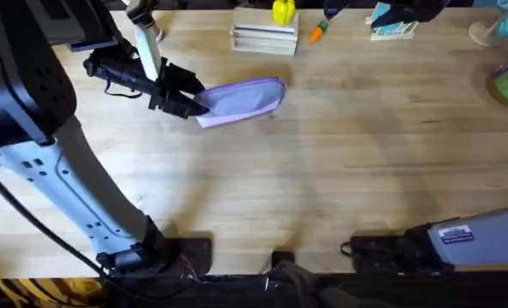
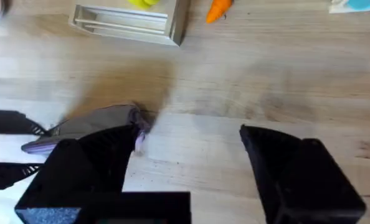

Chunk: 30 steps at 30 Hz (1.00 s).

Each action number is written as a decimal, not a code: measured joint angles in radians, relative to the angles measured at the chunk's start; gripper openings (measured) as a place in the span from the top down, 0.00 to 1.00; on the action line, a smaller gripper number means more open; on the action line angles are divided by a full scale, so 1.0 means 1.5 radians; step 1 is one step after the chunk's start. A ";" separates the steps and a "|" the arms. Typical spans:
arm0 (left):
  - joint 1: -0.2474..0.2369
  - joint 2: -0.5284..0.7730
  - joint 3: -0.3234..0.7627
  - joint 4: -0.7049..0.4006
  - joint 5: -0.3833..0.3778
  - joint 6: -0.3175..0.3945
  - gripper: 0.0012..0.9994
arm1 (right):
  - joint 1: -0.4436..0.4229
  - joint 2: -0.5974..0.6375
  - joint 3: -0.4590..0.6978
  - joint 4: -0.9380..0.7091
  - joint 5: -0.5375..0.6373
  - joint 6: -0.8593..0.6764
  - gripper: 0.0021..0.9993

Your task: Unzip the bag, pick up the pens from the table one at a time and place them inside, then zip the bag closed.

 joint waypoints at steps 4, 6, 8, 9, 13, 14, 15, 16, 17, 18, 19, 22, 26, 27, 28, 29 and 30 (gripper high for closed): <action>0.002 0.000 0.000 0.009 -0.016 -0.003 0.06 | 0.000 -0.027 0.000 -0.022 0.002 -0.005 0.00; 0.002 0.000 0.000 0.016 -0.019 -0.002 0.01 | 0.000 -0.044 0.000 -0.030 0.003 -0.008 0.00; 0.002 0.000 0.000 0.016 -0.020 -0.001 0.01 | 0.000 -0.062 0.000 -0.031 0.003 -0.017 0.00; 0.002 0.000 0.000 0.017 -0.021 -0.001 0.01 | 0.000 -0.073 0.000 -0.030 0.004 -0.020 0.00; 0.002 0.000 0.000 0.019 -0.021 -0.001 0.00 | 0.000 -0.119 0.000 -0.030 0.005 -0.027 0.00; 0.002 0.000 0.000 0.019 -0.021 -0.001 0.00 | 0.000 -0.132 0.000 -0.030 0.005 -0.034 0.00; 0.002 0.000 0.000 0.019 -0.021 -0.001 0.00 | 0.000 -0.142 0.000 -0.031 0.005 -0.046 0.00; 0.002 0.000 0.000 0.019 -0.021 -0.001 0.00 | 0.000 -0.153 0.000 -0.033 0.005 -0.066 0.00; 0.003 0.000 0.000 0.018 -0.021 -0.001 0.00 | 0.000 -0.164 0.000 -0.040 0.005 -0.092 0.00; 0.003 0.000 0.000 0.018 -0.021 -0.001 0.00 | 0.000 -0.173 0.000 -0.047 0.005 -0.114 0.00; 0.005 0.000 0.000 0.017 -0.023 -0.001 0.00 | 0.000 -0.184 0.000 -0.057 0.006 -0.141 0.00; 0.014 -0.010 0.002 0.012 -0.033 -0.001 0.00 | 0.000 -0.211 0.000 -0.091 0.006 -0.201 0.00; 0.037 -0.081 0.017 0.005 -0.041 -0.002 0.00 | -0.006 -0.232 0.000 -0.159 0.008 -0.243 0.00; 0.044 -0.108 0.024 0.004 -0.041 -0.004 0.00 | -0.009 -0.233 0.000 -0.175 0.008 -0.248 0.00; 0.051 -0.140 0.030 0.006 -0.043 -0.007 0.00 | -0.012 -0.232 0.000 -0.187 0.008 -0.252 0.00; 0.056 -0.173 0.035 0.010 -0.048 -0.015 0.00 | -0.015 -0.232 0.000 -0.195 0.008 -0.257 0.00; 0.061 -0.207 0.039 0.017 -0.055 -0.026 0.00 | -0.018 -0.231 0.000 -0.198 0.008 -0.260 0.00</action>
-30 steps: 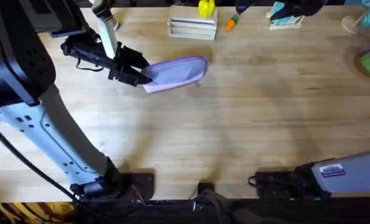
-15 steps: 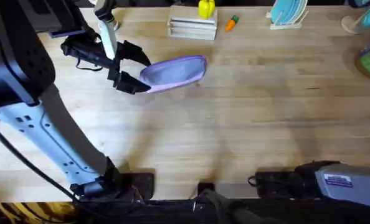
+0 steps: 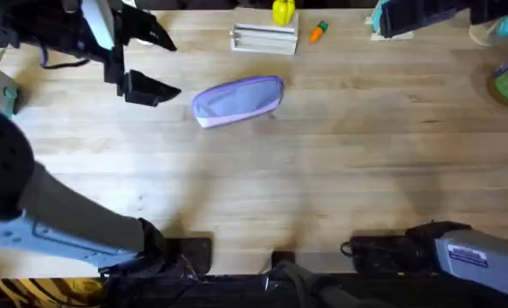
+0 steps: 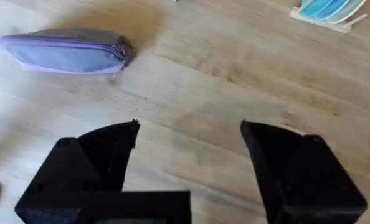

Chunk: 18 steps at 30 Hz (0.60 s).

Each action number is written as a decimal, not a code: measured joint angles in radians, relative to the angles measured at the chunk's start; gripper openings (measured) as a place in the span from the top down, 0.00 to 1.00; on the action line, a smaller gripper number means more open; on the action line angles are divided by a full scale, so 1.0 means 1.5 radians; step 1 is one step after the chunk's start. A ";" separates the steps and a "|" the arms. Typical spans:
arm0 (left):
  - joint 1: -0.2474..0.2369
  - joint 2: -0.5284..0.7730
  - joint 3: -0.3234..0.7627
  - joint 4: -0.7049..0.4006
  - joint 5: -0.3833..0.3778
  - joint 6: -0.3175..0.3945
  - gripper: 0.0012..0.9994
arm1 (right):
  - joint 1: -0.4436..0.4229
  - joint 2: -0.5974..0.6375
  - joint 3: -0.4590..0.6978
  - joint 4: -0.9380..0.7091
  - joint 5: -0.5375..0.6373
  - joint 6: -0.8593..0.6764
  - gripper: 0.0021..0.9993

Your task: Unzip the bag, pick up the pens from the table one at a time and place them inside, then zip the bag closed.

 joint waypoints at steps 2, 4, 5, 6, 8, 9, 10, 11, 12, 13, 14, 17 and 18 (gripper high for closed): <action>0.004 -0.062 0.006 0.014 -0.017 -0.035 0.00 | -0.005 0.000 0.000 0.000 0.000 -0.005 0.00; -0.002 -0.159 0.008 0.041 -0.061 -0.163 0.00 | -0.007 0.000 0.000 0.009 0.003 -0.008 0.00; -0.005 -0.178 0.009 0.046 -0.072 -0.202 0.00 | -0.007 0.000 0.000 0.010 0.003 -0.009 0.00; -0.009 -0.197 0.009 0.056 -0.084 -0.247 0.00 | -0.007 0.000 0.000 0.011 0.003 -0.009 0.00; -0.022 -0.234 0.009 0.074 -0.107 -0.339 0.00 | -0.007 0.000 0.000 0.011 0.003 -0.009 0.00; -0.030 -0.250 0.009 0.081 -0.120 -0.384 0.00 | -0.007 0.000 0.000 0.011 0.003 -0.009 0.00; -0.041 -0.268 0.009 0.089 -0.133 -0.434 0.00 | -0.007 0.000 0.000 0.010 0.003 -0.009 0.00; -0.052 -0.283 0.009 0.097 -0.144 -0.478 0.00 | -0.007 0.000 0.000 0.011 0.003 -0.009 0.00; -0.066 -0.298 0.009 0.108 -0.156 -0.530 0.00 | -0.007 0.000 0.000 0.011 0.003 -0.009 0.00; -0.082 -0.313 0.009 0.120 -0.169 -0.587 0.00 | -0.007 0.000 0.000 0.011 0.003 -0.009 0.00; -0.093 -0.324 0.009 0.128 -0.178 -0.629 0.00 | -0.007 0.000 0.000 0.011 0.003 -0.009 0.00; -0.132 -0.352 0.011 0.140 -0.210 -0.776 0.00 | -0.007 0.000 0.000 0.011 0.003 -0.009 0.00; -0.139 -0.356 0.011 0.140 -0.216 -0.807 0.00 | -0.007 0.000 0.000 0.011 0.003 -0.009 0.00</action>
